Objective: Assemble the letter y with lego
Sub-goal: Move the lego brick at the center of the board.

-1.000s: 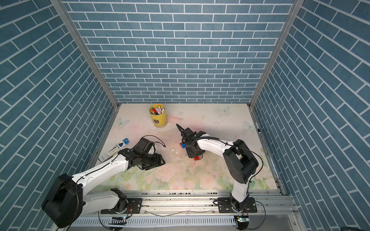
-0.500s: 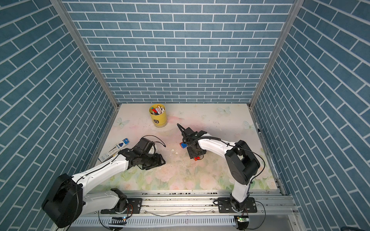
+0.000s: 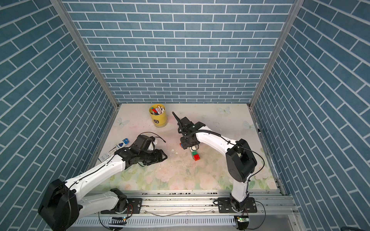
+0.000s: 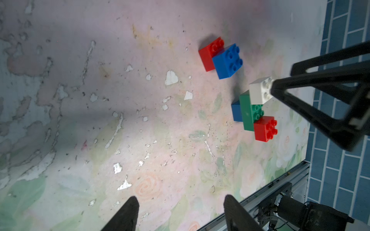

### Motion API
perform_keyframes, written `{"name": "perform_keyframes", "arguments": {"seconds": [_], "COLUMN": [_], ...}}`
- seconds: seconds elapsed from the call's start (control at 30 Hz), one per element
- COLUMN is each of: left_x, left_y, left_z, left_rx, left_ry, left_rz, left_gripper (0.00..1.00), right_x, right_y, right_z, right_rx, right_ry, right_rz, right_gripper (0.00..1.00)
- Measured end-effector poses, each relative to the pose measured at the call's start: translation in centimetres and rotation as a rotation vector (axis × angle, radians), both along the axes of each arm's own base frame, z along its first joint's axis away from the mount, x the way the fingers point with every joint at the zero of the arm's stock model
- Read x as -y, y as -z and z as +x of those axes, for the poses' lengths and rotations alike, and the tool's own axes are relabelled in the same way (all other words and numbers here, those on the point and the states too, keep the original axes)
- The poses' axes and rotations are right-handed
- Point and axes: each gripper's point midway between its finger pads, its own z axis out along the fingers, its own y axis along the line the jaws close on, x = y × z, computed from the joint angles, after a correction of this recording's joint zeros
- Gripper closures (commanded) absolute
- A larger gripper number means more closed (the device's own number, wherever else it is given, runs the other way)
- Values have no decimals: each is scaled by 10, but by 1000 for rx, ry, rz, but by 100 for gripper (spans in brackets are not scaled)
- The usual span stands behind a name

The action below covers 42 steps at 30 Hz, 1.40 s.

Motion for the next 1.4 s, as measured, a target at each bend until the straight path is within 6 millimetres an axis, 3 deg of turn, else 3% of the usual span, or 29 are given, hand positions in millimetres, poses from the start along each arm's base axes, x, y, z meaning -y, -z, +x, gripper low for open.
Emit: {"name": "perform_keyframes", "arguments": {"seconds": [0.43, 0.73, 0.9, 1.07, 1.4], "left_x": [1, -1, -2, -5, -14], "left_y": [0, 2, 4, 8, 0], "left_z": [2, 3, 3, 1, -3], "left_rx": [0, 2, -1, -5, 30], "left_ry": [5, -1, -3, -11, -29], "left_rz": [11, 21, 26, 42, 50], "left_gripper": [31, 31, 31, 31, 31], "right_x": [-20, -30, -34, -39, -71], "right_y": [48, 59, 57, 57, 58], "right_z": [19, 24, 22, 12, -38], "right_rx": [-110, -133, -144, -155, -159], "right_ry": [-29, -62, -79, -119, -338], "right_rz": [-5, 3, 17, 10, -29], "right_gripper": [45, 62, 66, 66, 65]}}
